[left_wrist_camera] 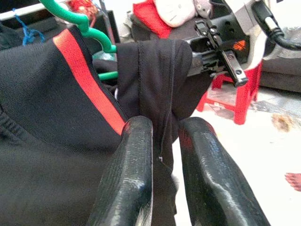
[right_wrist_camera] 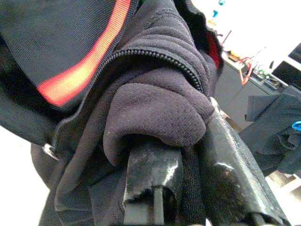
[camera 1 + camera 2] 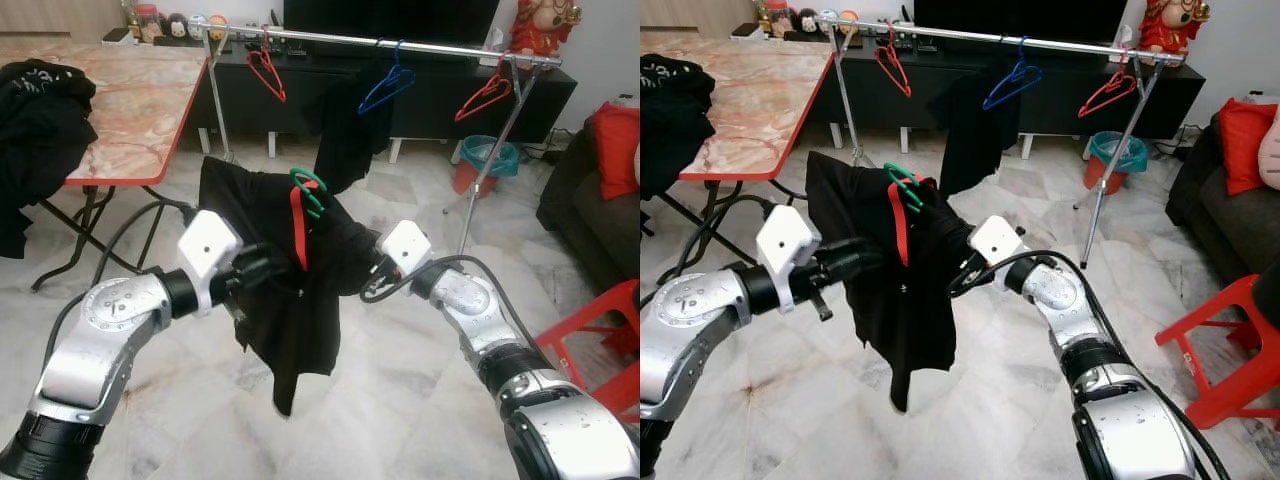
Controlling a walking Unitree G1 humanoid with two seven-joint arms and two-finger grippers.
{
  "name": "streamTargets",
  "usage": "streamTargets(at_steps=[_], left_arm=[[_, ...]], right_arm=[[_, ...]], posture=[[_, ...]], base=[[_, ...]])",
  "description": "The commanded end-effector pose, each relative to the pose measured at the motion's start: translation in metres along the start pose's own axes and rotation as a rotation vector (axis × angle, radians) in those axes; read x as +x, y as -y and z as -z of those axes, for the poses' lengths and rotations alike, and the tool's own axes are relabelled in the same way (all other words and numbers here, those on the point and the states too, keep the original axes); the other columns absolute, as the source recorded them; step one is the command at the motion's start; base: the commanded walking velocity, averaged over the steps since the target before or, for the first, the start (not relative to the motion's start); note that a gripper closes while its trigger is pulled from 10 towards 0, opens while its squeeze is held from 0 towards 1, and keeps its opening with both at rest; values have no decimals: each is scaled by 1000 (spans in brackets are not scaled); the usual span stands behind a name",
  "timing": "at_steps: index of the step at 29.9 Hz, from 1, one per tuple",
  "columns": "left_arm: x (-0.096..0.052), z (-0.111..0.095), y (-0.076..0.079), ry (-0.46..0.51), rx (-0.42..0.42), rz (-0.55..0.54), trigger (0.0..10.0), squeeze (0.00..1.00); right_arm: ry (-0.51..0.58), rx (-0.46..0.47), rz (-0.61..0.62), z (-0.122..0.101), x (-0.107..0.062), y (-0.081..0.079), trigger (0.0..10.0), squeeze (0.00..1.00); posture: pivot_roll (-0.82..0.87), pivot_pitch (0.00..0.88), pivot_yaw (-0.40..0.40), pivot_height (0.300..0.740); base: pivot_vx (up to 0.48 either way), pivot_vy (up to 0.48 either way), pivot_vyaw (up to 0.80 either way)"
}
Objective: Hang hanger
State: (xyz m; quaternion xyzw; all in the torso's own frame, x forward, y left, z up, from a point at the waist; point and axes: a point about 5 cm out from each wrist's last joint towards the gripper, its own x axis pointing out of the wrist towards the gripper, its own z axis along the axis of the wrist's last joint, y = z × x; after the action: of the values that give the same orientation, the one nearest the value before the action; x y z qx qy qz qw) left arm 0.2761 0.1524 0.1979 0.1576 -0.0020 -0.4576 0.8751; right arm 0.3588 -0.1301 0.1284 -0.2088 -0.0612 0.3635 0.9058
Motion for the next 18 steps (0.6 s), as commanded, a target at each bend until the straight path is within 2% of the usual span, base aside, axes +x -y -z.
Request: streamTargets(at_steps=[1,7,10,11,12,14,18], left_arm=[[0,-3,4,3,2,30,10000,1000],[-5,-11,3,38,-21,50,10000,1000],[-9,-19,-5,82,-18,-3,10000,1000],[-10,-22,-11,102,-1,-53,10000,1000],[-12,-24,-18,115,1,-104,10000,0],[-14,-26,-29,137,38,-204,10000,0],[-15,-26,-34,137,59,-255,10000,0]], right_arm=[[44,6,41,-7,-1,8,10000,0],[42,8,37,-7,-1,8,10000,0],[45,12,28,-7,-1,8,10000,0],[47,14,18,-7,-1,8,10000,0],[47,15,11,-7,-2,7,10000,0],[44,22,-24,-5,-3,5,10000,0],[49,38,-118,-2,-7,-2,10000,0]], posture=[[115,0,-62,740],[116,0,-63,740],[116,0,-63,740],[117,0,-64,740],[117,0,-64,740],[117,0,-65,740],[114,0,-64,740]], base=[[0,0,0],[0,0,0],[0,0,0],[0,0,0],[0,0,0],[0,0,0],[0,0,0]])
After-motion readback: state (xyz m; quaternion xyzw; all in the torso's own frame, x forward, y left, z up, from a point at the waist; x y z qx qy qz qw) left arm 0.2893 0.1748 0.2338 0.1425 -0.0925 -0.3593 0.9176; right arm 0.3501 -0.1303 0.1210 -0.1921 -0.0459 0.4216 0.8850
